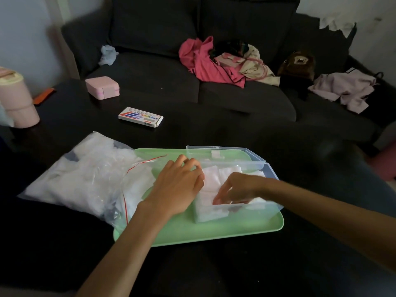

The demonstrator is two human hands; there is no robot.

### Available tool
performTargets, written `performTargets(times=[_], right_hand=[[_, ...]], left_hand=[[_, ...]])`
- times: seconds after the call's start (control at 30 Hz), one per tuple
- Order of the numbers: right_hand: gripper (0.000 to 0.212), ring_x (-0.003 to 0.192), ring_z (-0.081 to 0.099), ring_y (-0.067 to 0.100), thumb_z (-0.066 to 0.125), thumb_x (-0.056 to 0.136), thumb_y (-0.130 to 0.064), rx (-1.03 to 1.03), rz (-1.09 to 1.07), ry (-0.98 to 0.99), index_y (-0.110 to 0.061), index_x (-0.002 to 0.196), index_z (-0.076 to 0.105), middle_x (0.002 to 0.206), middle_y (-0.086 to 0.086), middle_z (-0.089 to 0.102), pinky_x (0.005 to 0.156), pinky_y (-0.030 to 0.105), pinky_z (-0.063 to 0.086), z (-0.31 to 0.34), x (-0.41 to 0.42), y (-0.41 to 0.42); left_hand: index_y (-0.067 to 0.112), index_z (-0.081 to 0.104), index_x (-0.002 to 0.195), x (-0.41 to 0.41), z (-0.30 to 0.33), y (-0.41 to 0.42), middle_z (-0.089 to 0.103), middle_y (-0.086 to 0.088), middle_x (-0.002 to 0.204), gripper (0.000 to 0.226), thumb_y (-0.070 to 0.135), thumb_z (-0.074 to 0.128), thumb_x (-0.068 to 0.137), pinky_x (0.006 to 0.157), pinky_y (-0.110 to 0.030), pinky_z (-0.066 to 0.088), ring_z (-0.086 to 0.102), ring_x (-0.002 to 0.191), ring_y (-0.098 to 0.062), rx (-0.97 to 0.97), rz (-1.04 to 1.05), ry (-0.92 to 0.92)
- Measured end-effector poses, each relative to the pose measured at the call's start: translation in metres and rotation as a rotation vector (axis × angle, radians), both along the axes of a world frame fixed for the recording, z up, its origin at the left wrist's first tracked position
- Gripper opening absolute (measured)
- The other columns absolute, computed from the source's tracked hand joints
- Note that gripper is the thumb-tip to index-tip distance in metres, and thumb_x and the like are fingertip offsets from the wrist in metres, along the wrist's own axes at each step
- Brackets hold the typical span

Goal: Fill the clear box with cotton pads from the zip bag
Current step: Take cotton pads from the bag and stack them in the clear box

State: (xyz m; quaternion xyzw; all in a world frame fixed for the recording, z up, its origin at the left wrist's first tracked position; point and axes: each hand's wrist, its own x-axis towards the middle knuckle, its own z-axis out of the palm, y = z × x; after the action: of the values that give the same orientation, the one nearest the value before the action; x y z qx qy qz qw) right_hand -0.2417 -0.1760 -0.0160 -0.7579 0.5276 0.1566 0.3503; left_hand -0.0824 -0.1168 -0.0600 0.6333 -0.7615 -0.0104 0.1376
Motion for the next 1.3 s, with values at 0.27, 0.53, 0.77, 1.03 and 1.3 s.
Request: performTargets(times=[0.27, 0.53, 0.77, 1.03, 1.3], right_hand=[[0.039, 0.11, 0.062, 0.015, 0.034, 0.094, 0.006, 0.182, 0.305, -0.031, -0.004, 0.122, 0.06, 0.124, 0.009, 0.062, 0.089, 0.017, 0.05, 0.043, 0.003, -0.007], [0.056, 0.133, 0.041, 0.024, 0.016, 0.096, -0.025, 0.507, 0.152, 0.077, 0.001, 0.138, 0.041, 0.144, 0.016, 0.042, 0.109, 0.03, 0.031, 0.021, 0.014, -0.008], [0.057, 0.132, 0.043, 0.025, 0.014, 0.096, -0.027, 0.492, 0.142, 0.088, 0.002, 0.136, 0.044, 0.143, 0.017, 0.044, 0.11, 0.031, 0.033, 0.027, 0.012, -0.015], [0.054, 0.112, 0.056, 0.029, 0.015, 0.097, -0.03, 0.32, 0.104, 0.224, -0.003, 0.12, 0.055, 0.129, 0.022, 0.056, 0.099, 0.033, 0.042, 0.031, 0.004, -0.013], [0.048, 0.103, 0.053, 0.024, 0.02, 0.098, -0.03, 0.261, 0.091, 0.164, -0.004, 0.123, 0.051, 0.13, 0.018, 0.054, 0.094, 0.03, 0.039, 0.013, 0.007, 0.004]], left_hand=[[0.03, 0.058, 0.112, 0.001, -0.003, -0.001, 0.041, 0.013, 0.132, 0.034, 0.027, 0.026, 0.1, 0.088, -0.028, 0.028, 0.033, 0.121, -0.013, -0.001, -0.022, -0.006], [0.028, 0.058, 0.113, 0.001, -0.005, -0.002, 0.041, 0.014, 0.133, 0.033, 0.029, 0.028, 0.1, 0.087, -0.027, 0.027, 0.033, 0.12, -0.013, -0.017, -0.023, -0.01], [0.031, 0.06, 0.112, 0.001, -0.003, -0.002, 0.041, 0.015, 0.133, 0.034, 0.029, 0.027, 0.1, 0.09, -0.027, 0.027, 0.032, 0.121, -0.012, 0.01, -0.024, 0.015], [0.028, 0.058, 0.112, 0.0, -0.003, -0.001, 0.041, 0.012, 0.132, 0.035, 0.027, 0.025, 0.101, 0.09, -0.028, 0.029, 0.034, 0.12, -0.013, 0.019, -0.026, 0.01], [0.026, 0.055, 0.112, -0.002, -0.005, 0.0, 0.043, 0.011, 0.13, 0.033, 0.027, 0.023, 0.101, 0.09, -0.029, 0.03, 0.035, 0.118, -0.015, -0.009, -0.015, -0.027]])
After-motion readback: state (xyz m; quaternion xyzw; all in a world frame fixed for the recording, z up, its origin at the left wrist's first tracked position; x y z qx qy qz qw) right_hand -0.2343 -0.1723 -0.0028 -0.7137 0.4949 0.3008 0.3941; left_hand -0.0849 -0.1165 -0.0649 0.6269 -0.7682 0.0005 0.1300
